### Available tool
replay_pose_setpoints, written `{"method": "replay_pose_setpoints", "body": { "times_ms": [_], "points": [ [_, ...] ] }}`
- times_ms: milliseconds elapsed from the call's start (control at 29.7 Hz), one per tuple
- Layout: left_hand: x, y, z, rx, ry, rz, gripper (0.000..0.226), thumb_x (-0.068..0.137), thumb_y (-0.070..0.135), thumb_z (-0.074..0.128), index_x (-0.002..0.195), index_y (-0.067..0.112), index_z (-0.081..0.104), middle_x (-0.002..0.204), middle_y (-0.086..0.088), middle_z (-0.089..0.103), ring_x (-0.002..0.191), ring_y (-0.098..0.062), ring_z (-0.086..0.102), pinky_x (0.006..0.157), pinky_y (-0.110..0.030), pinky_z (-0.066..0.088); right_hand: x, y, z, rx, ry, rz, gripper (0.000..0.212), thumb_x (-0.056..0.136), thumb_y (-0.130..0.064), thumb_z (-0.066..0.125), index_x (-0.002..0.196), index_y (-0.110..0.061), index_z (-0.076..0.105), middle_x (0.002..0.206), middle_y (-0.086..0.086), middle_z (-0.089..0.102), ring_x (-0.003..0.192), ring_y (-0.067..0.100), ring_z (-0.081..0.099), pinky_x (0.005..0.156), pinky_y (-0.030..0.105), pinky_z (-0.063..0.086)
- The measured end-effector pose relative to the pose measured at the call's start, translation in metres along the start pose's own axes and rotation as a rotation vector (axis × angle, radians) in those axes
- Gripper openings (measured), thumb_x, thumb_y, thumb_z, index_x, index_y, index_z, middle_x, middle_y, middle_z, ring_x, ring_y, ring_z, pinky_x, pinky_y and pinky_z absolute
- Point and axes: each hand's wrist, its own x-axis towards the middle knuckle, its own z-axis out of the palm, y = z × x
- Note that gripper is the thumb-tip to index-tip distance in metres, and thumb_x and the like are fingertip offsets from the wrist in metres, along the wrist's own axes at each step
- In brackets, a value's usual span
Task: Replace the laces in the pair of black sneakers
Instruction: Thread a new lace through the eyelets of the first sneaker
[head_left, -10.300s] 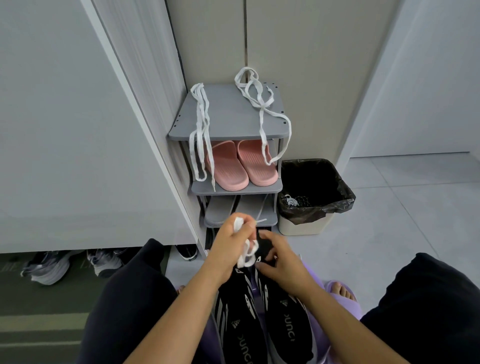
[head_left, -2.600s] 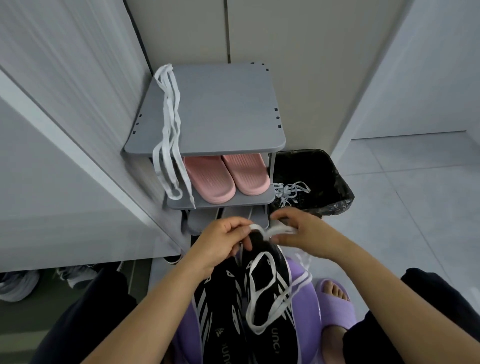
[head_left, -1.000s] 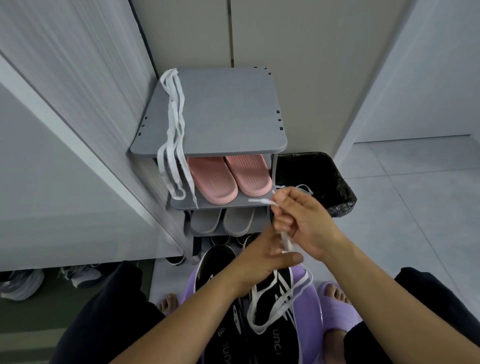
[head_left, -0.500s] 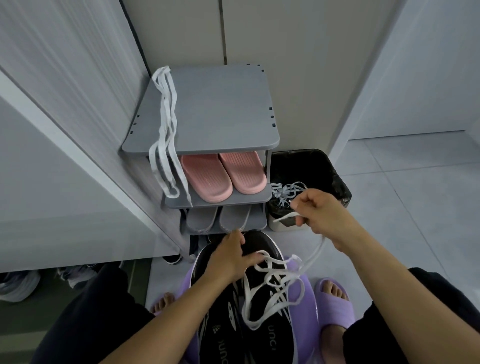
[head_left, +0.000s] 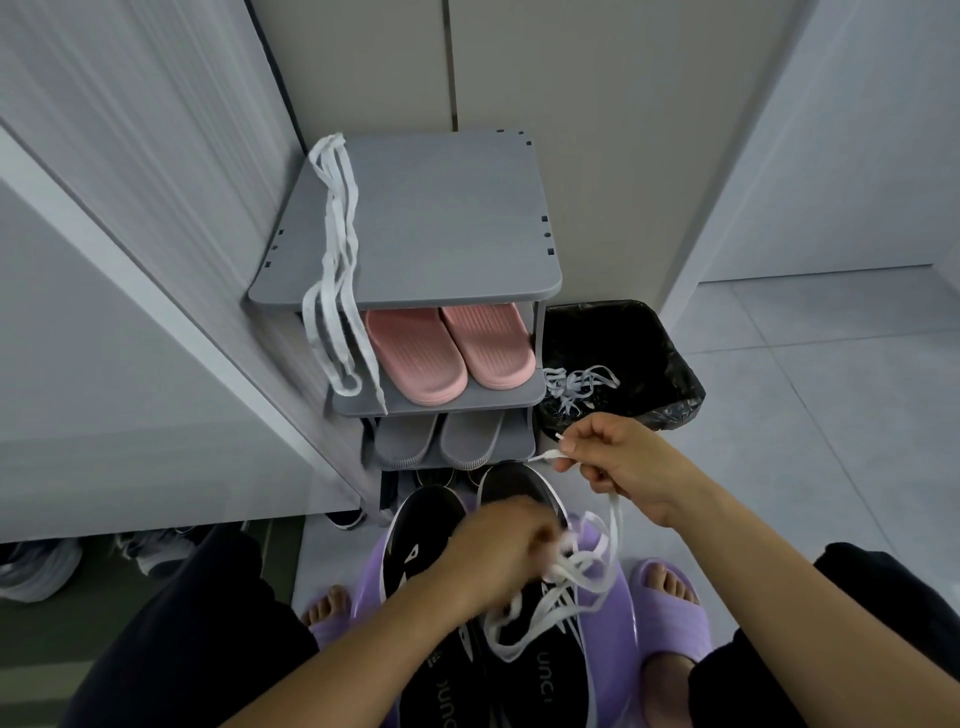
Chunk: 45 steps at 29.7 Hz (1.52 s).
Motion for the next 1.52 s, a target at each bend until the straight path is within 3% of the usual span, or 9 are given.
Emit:
{"method": "replay_pose_setpoints", "body": {
  "times_ms": [101,303,438,573,641,809,1113,1214,1517],
  "points": [
    [-0.011,0.015,0.000,-0.268,-0.288,0.142,0.025,0.084,0.026,0.067,0.103,0.010,0.067,0.101,-0.006,0.064,0.087,-0.007,0.056,0.082,-0.024,0.043,0.004,0.008,0.006,-0.143,0.024,-0.017,0.006,0.090,-0.004,0.056,0.086,-0.008,0.055,0.072,0.005,0.063,0.049,0.006,0.039,0.043,0.013,0.034],
    [0.013,-0.032,0.002,-0.010,0.211,-0.251,0.017,0.090,0.025,0.057,0.101,0.016,0.066,0.106,-0.003,0.057,0.102,-0.020,0.056,0.085,-0.026,0.040,0.014,0.040,0.019,-0.404,-0.009,0.085,0.015,0.086,0.001,0.053,0.092,-0.002,0.066,0.067,0.001,0.057,0.055,0.007,0.046,0.047,0.011,0.034],
    [0.018,-0.034,0.015,0.066,0.233,-0.259,0.019,0.083,0.027,0.065,0.099,0.017,0.062,0.104,-0.002,0.048,0.105,-0.019,0.048,0.089,-0.026,0.037,0.018,0.048,0.015,-0.458,0.026,0.069,0.012,0.080,-0.010,0.068,0.089,-0.003,0.070,0.087,0.007,0.067,0.076,0.012,0.057,0.067,0.018,0.043],
    [0.020,-0.032,0.019,0.092,0.307,-0.270,0.021,0.081,0.031,0.068,0.097,0.020,0.063,0.097,0.007,0.035,0.106,-0.016,0.042,0.084,-0.024,0.030,0.016,0.050,0.015,-0.510,0.045,0.035,0.009,0.077,-0.012,0.071,0.084,-0.007,0.072,0.081,0.004,0.065,0.064,0.002,0.052,0.051,0.006,0.036],
    [0.019,-0.029,0.022,0.113,0.301,-0.264,0.020,0.081,0.033,0.068,0.097,0.022,0.064,0.099,0.007,0.035,0.107,-0.015,0.039,0.083,-0.022,0.026,0.017,0.049,0.016,-0.556,0.067,0.017,0.010,0.077,-0.014,0.070,0.084,-0.008,0.072,0.078,0.003,0.064,0.061,0.003,0.050,0.048,0.008,0.035],
    [0.017,-0.022,0.028,0.182,0.312,-0.267,0.023,0.085,0.040,0.060,0.105,0.030,0.068,0.110,0.005,0.041,0.109,-0.017,0.034,0.085,-0.023,0.024,0.017,0.050,0.022,-0.697,0.116,-0.030,0.012,0.081,-0.014,0.059,0.084,-0.010,0.070,0.083,0.008,0.065,0.078,0.018,0.056,0.067,0.026,0.042],
    [0.015,-0.024,0.036,-0.055,0.351,-0.360,0.024,0.084,0.037,0.063,0.107,0.032,0.069,0.096,0.011,0.035,0.108,-0.015,0.036,0.083,-0.022,0.022,0.019,0.048,0.020,-0.782,0.049,0.006,0.019,0.085,-0.016,0.056,0.077,0.002,0.058,0.078,0.013,0.053,0.071,0.020,0.047,0.051,0.023,0.030],
    [0.014,-0.025,0.037,-0.086,0.346,-0.358,0.026,0.085,0.037,0.062,0.110,0.033,0.068,0.097,0.010,0.035,0.110,-0.014,0.035,0.087,-0.021,0.022,0.020,0.047,0.018,-0.780,0.011,0.015,0.026,0.086,-0.017,0.057,0.088,0.008,0.061,0.081,0.012,0.053,0.073,0.019,0.047,0.052,0.022,0.031],
    [0.012,-0.027,0.039,-0.093,0.354,-0.347,0.028,0.086,0.036,0.062,0.113,0.033,0.066,0.100,0.012,0.034,0.110,-0.014,0.036,0.083,-0.021,0.020,0.021,0.043,0.018,-0.970,-0.059,-0.043,0.025,0.089,-0.020,0.053,0.069,-0.010,0.044,0.085,0.008,0.050,0.079,0.018,0.045,0.063,0.026,0.031]
  ]
}}
